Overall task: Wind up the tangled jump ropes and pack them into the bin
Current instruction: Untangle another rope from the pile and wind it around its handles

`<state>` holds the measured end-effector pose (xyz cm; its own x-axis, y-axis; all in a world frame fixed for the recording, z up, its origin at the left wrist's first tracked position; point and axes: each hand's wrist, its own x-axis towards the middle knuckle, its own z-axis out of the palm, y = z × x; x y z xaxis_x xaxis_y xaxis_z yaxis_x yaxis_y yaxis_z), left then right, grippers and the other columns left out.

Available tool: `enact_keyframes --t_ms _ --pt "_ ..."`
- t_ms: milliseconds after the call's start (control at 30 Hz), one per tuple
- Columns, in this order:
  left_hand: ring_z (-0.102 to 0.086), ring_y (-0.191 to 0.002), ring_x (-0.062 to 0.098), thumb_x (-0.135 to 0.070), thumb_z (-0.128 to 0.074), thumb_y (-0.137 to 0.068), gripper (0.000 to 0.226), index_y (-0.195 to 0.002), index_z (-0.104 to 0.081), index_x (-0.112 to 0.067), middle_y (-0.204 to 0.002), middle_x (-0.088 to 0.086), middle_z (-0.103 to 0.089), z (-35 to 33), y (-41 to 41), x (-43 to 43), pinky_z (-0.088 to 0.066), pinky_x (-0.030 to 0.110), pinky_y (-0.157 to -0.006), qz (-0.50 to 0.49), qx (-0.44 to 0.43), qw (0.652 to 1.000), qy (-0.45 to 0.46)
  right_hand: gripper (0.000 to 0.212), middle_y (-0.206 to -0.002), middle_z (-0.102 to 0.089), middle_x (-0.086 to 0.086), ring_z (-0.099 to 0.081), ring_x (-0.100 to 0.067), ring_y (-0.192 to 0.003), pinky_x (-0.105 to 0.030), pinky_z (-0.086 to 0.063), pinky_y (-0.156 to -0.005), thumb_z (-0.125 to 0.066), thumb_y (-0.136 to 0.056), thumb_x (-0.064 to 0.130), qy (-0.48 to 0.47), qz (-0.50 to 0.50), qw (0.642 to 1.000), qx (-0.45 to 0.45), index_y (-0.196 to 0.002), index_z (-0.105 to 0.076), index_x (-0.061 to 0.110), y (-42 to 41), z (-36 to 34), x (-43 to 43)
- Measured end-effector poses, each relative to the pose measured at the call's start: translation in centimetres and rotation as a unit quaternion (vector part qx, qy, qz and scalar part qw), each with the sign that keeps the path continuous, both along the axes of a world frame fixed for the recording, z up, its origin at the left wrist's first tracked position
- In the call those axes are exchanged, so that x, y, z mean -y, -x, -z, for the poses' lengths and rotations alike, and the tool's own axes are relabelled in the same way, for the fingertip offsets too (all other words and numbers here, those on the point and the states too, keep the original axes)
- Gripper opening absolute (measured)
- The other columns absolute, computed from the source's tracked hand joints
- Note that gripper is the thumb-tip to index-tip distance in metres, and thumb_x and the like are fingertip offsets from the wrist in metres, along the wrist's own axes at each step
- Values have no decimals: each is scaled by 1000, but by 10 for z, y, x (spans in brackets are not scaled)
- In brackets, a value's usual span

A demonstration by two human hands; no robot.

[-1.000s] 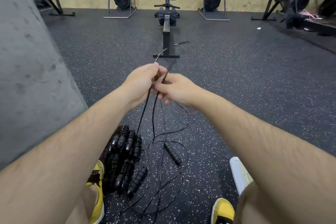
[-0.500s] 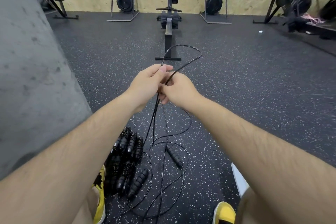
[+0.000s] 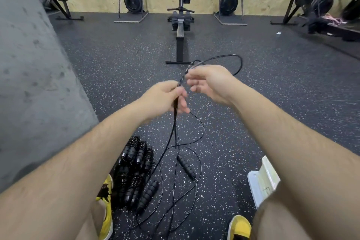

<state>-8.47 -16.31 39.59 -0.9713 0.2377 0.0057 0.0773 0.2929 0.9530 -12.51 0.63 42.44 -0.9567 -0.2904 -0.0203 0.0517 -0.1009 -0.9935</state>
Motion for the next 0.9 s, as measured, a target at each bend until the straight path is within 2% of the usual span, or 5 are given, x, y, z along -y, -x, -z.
enact_keyframes --t_ms 200,433,633,800,900 --pt "-67 -71 24 -14 -44 -108 25 -91 -62 -9 -74 4 -68 -11 12 -5 -59 40 -70 -77 -82 987 -116 29 -111 -67 -7 -61 -21 -104 -23 -46 -63 -64 -88 -2 -188 -223 956 9 -117 -61 0 -11 37 13" --pt "-69 -89 19 -39 -35 -110 41 -111 -65 -11 -103 4 -73 -7 16 5 -55 33 -80 -27 1 993 -113 19 -85 -70 -12 -56 -14 -60 -22 -52 -58 -61 -98 9 -187 -72 973 -114 -99 -68 -9 -9 20 10" --pt "-74 -102 23 -12 -44 -108 20 -112 -63 -8 -102 11 -77 7 -1 3 -54 43 -101 92 20 993 66 27 -92 -69 -13 -55 -12 -63 -23 -52 -58 -59 -100 15 -43 64 992 -96 -103 -65 -11 3 4 5" --pt "-71 -71 19 -9 -47 -106 22 -95 -66 -4 -78 10 -72 -15 6 -6 -62 33 -74 -57 -108 993 -11 26 -96 -61 -22 -54 -25 -84 -29 -51 -62 -52 -85 -11 -146 -121 982 -21 -109 -63 -9 -3 9 -6" --pt "-72 -77 22 -9 -49 -105 22 -91 -66 -8 -77 8 -70 -18 10 -8 -62 34 -77 -67 -120 989 -56 34 -122 -62 -25 -56 -22 -93 -27 -55 -69 -68 -87 1 -246 -212 946 -13 -119 -61 -5 -14 29 -1"
